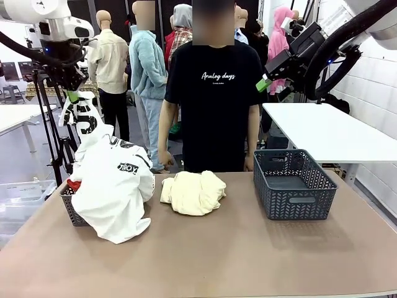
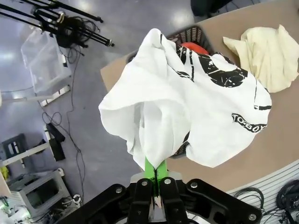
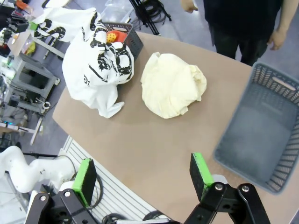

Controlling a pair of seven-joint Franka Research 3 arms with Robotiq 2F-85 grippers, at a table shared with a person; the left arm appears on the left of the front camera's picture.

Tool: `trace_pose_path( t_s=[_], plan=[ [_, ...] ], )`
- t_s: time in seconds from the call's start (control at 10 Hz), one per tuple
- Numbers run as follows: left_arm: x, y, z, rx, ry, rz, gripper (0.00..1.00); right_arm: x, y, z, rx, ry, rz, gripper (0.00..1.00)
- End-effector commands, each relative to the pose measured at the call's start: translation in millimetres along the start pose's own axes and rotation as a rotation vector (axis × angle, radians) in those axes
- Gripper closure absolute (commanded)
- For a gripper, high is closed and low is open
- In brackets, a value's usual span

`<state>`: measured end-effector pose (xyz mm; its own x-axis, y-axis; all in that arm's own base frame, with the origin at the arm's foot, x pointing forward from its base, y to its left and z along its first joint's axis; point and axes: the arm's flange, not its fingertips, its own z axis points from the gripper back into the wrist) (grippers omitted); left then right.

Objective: Sort the tops and bottoms.
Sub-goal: Sort the clothes according to human instructions.

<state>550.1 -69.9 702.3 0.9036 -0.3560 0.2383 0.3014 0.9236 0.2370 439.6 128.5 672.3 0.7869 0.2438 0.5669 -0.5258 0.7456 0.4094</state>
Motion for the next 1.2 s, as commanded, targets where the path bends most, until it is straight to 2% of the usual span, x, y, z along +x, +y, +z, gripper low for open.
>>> trace_pose_path(
  t_s=[0.0,0.1,0.2,0.3,0.5,0.7,0.8,0.9,1.1],
  plan=[
    [6,9,13,0.043,-0.001,-0.001,1.00,-1,1,0,-0.011,0.008,-0.008,0.00],
    [0,0,0,0.000,0.000,0.000,1.00,-1,1,0,-0.011,0.008,-0.008,0.00],
    [5,-14,-36,-0.114,0.084,0.031,1.00,-1,1,0,-0.011,0.008,-0.008,0.00],
    [7,-30,-89,-0.176,0.179,0.124,1.00,-1,1,0,-0.011,0.008,-0.008,0.00],
    [1,-54,-145,-0.278,0.228,0.199,1.00,-1,1,0,-0.011,0.008,-0.008,0.00],
    [-3,-55,-194,-0.324,0.324,0.231,1.00,-1,1,0,-0.011,0.008,-0.008,0.00],
    [-4,-53,-191,-0.298,0.351,0.194,1.00,-1,1,0,-0.011,0.008,-0.008,0.00],
    [-1,-65,-195,-0.294,0.323,0.189,1.00,-1,1,0,-0.011,0.008,-0.008,0.00],
    [-1,-65,-195,-0.294,0.323,0.189,1.00,-1,1,0,-0.011,0.008,-0.008,0.00]
  ],
)
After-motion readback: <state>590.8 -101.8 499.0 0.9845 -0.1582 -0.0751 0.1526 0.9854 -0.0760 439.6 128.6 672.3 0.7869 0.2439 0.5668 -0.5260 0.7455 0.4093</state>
